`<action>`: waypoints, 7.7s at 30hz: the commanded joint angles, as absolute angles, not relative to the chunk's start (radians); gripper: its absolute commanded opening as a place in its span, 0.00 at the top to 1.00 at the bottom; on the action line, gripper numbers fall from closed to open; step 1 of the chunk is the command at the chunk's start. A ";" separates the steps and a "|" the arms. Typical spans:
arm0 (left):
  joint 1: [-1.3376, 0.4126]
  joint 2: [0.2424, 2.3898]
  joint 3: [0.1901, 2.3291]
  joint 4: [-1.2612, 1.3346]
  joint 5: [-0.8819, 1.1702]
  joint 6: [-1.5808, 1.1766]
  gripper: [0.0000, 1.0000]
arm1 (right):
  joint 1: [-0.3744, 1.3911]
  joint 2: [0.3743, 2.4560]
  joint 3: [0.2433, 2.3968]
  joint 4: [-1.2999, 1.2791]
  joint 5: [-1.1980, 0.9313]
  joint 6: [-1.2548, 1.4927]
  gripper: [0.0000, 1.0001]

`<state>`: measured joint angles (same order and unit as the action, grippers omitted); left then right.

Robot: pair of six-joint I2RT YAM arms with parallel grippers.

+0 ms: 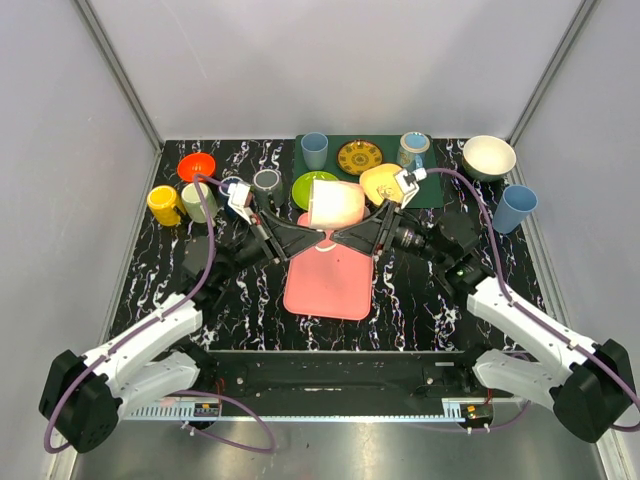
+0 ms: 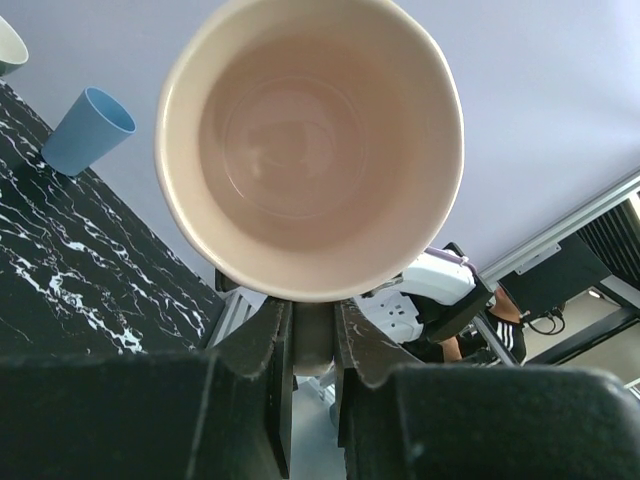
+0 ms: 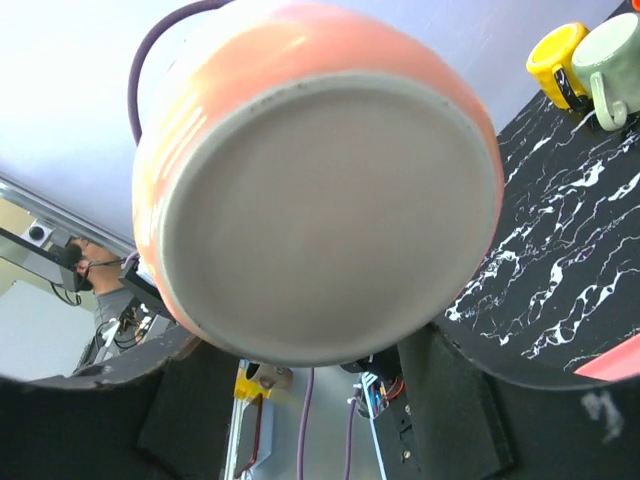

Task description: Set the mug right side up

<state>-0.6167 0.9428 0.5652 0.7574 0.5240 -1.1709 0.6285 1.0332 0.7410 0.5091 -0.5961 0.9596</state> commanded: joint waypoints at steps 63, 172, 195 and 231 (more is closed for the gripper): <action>-0.680 0.347 0.750 -0.704 -0.640 -0.787 0.10 | 0.985 1.566 1.449 -0.495 0.235 0.351 1.00; -0.681 0.772 0.545 -0.252 -0.028 -0.775 0.60 | 0.482 1.734 1.227 -0.327 0.118 0.476 0.94; -0.681 0.729 0.549 -0.265 -0.037 -0.724 0.43 | 0.548 1.505 1.187 -0.601 0.038 0.158 0.45; -0.681 0.661 0.528 -0.256 -0.006 -0.621 0.39 | 0.606 1.813 1.364 -0.535 0.003 0.026 0.43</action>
<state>-0.6807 0.6563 0.5274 -0.2974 -0.0288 -0.6346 0.5716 1.8473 1.3411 -0.5861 0.0513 -0.0128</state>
